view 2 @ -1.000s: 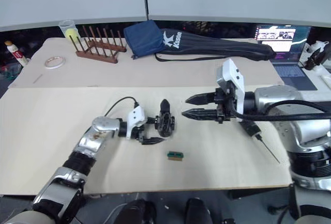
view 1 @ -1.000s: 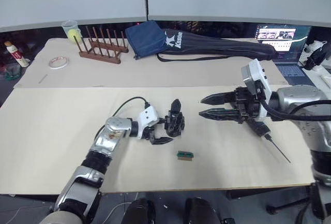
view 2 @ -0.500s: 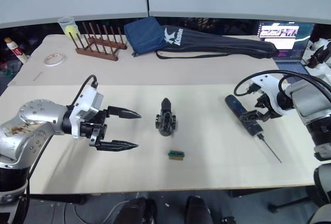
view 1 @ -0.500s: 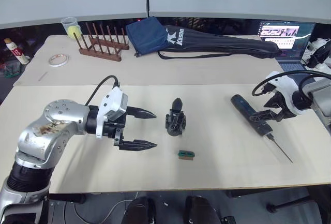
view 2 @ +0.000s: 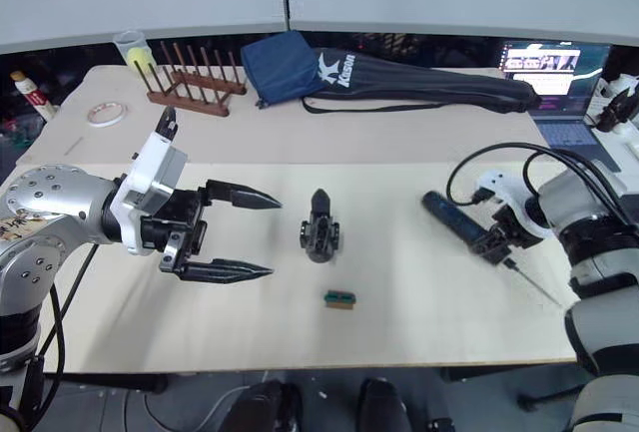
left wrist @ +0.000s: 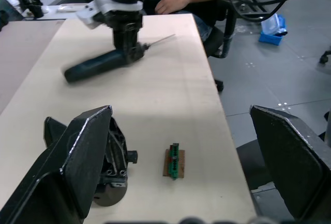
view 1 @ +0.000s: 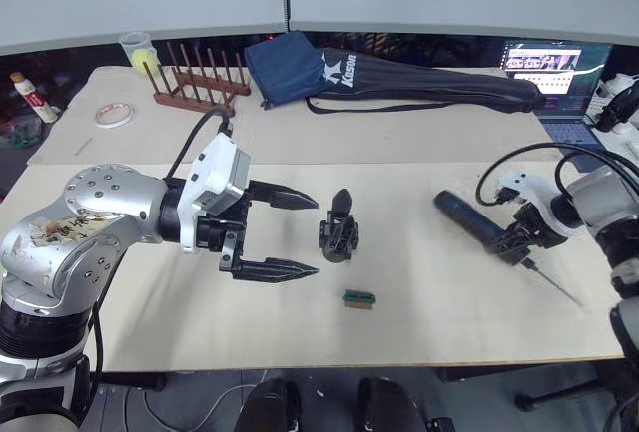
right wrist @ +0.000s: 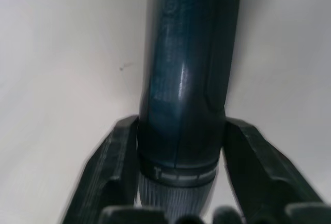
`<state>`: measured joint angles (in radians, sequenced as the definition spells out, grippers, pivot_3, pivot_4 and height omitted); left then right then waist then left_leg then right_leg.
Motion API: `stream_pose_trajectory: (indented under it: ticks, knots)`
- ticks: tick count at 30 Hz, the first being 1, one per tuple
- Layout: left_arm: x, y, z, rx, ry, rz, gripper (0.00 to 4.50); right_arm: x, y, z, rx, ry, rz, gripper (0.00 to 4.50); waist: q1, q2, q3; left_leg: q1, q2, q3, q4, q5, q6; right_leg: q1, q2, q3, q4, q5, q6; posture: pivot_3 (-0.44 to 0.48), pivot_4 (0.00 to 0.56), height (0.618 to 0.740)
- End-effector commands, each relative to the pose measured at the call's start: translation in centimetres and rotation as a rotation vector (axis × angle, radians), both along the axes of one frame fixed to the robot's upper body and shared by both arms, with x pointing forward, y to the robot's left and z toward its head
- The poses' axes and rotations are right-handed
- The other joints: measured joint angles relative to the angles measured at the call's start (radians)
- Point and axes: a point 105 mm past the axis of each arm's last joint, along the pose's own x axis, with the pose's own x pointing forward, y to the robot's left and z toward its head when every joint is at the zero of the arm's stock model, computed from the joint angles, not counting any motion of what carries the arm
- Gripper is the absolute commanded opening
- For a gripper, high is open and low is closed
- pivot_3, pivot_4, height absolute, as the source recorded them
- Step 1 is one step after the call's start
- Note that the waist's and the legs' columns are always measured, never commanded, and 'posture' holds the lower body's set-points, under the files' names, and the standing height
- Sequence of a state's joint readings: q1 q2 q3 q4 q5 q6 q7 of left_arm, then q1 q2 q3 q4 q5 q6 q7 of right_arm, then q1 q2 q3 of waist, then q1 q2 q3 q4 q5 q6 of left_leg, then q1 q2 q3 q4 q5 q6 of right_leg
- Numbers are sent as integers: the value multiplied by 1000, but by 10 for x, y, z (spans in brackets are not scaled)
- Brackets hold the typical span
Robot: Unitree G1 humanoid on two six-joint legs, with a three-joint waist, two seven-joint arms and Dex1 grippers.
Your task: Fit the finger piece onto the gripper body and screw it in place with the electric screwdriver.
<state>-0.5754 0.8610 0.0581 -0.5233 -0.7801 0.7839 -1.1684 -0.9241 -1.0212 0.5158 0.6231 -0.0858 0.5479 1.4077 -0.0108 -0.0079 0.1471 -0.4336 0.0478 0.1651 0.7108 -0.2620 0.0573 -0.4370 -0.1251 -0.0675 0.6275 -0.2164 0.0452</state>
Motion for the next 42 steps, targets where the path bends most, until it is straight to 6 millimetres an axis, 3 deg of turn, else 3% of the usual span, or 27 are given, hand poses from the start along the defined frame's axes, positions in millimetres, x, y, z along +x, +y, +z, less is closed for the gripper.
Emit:
stream_pose_trajectory:
  ticks: [1,4,9,11,16,24,31,32,38,42]
  knots:
    - [-4,1,0,14,-37,-12,4500,-3,13,36,-38,-144,245,1866,-2,4,3,0,0,0,0,0,0,0,0,0,0,0,0,0,150,740]
    - [-7,1,-7,44,-40,-40,4500,-10,19,32,-64,-177,356,1866,-2,4,3,0,0,1,0,1,-1,0,1,0,1,0,0,0,150,740]
    - [-8,-1,-11,57,-36,-82,4500,-13,12,11,-98,-183,366,1866,-1,4,4,3,1,1,0,2,-3,2,2,1,2,0,0,0,150,740]
    - [-9,-1,-12,65,-38,-99,4500,-15,8,11,-114,-169,359,2918,-2,4,4,4,1,1,0,2,-3,2,1,1,2,0,0,0,150,740]
    - [-8,-2,-16,81,-48,-115,4500,-25,-5,13,-147,-51,267,4472,-1,5,4,4,1,1,0,2,-2,2,2,1,2,-1,-1,0,150,740]
    - [-12,-6,-18,79,-55,-145,4500,-14,3,-2,-148,0,214,4472,-4,4,4,4,1,1,1,2,-2,2,2,1,2,-1,-1,0,150,740]
    - [-12,-7,-19,86,-71,-152,4500,-13,-5,-22,-203,72,210,4472,-1,4,4,4,1,0,1,2,-2,4,2,0,2,-1,-1,0,150,740]
    - [-12,-7,-19,86,-71,-150,4500,-14,-6,-24,-203,82,209,3947,0,4,4,5,1,0,2,2,-2,5,2,0,2,-1,-1,0,150,740]
    - [-12,-5,-21,89,-64,-137,4500,-13,0,-24,-186,82,237,1975,0,4,4,12,1,-2,1,2,-2,13,2,-1,0,-2,-1,0,150,740]
    - [-13,-2,-29,98,-15,-131,4500,-12,11,2,-216,-55,470,1899,-2,4,4,12,1,-1,1,2,-2,12,2,-1,1,-2,-1,0,150,740]
